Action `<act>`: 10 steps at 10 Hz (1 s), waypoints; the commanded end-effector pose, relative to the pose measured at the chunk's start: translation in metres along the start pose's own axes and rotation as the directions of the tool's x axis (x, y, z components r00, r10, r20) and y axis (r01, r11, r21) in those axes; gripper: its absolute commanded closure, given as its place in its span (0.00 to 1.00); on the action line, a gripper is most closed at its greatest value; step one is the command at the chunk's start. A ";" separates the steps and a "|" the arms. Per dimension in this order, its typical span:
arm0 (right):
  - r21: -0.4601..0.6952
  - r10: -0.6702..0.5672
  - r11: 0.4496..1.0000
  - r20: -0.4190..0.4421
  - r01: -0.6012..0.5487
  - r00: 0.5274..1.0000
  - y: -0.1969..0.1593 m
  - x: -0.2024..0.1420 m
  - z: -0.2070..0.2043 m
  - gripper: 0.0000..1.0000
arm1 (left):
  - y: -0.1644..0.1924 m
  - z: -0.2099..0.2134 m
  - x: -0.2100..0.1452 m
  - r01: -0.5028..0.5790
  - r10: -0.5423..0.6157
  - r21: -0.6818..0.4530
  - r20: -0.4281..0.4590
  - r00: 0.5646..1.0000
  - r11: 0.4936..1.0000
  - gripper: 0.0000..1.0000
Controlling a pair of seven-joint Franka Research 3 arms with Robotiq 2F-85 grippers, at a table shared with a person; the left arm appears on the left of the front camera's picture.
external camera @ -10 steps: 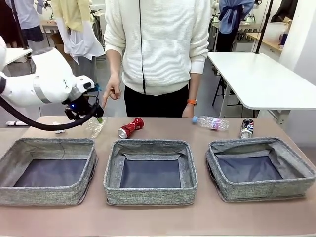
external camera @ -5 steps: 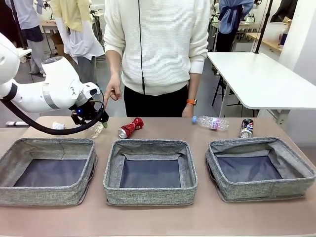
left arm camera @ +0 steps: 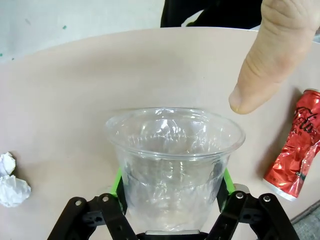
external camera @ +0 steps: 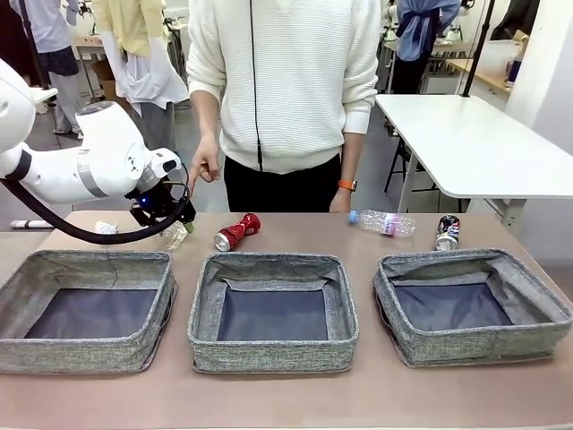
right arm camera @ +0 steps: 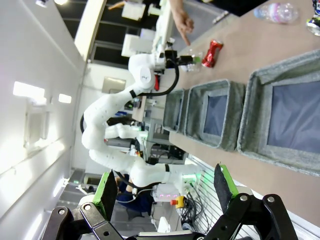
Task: Sort the waste into the appropriate baskets.
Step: Pick up the waste item pointed out by the person.
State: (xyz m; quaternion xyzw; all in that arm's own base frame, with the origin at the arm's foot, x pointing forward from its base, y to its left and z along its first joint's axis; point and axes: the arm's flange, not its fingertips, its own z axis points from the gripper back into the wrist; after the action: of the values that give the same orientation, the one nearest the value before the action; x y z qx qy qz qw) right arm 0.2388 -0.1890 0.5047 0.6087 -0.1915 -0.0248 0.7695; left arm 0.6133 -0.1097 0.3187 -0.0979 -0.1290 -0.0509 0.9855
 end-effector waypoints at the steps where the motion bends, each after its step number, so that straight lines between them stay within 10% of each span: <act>1: 0.007 0.026 1.000 -0.002 -0.026 1.000 0.001 0.001 0.000 0.00 | 0.002 0.004 -0.003 -0.004 0.003 0.031 0.011 1.000 1.000 0.22; 2: 0.007 0.026 1.000 -0.002 -0.026 1.000 0.001 0.001 0.000 0.00 | 0.005 0.005 -0.004 -0.004 0.004 0.040 0.012 1.000 0.999 0.59; 10: 0.007 0.026 1.000 -0.002 -0.026 1.000 0.001 0.001 0.000 0.00 | 0.015 0.031 -0.016 -0.035 0.036 0.032 -0.018 0.999 0.999 0.59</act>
State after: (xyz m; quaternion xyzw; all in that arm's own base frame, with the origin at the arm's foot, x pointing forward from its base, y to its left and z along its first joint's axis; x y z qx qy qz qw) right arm 0.2388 -0.1890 0.5047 0.6088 -0.1916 -0.0245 0.7695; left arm 0.6075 -0.0952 0.3291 -0.0847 -0.1267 -0.0494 0.9871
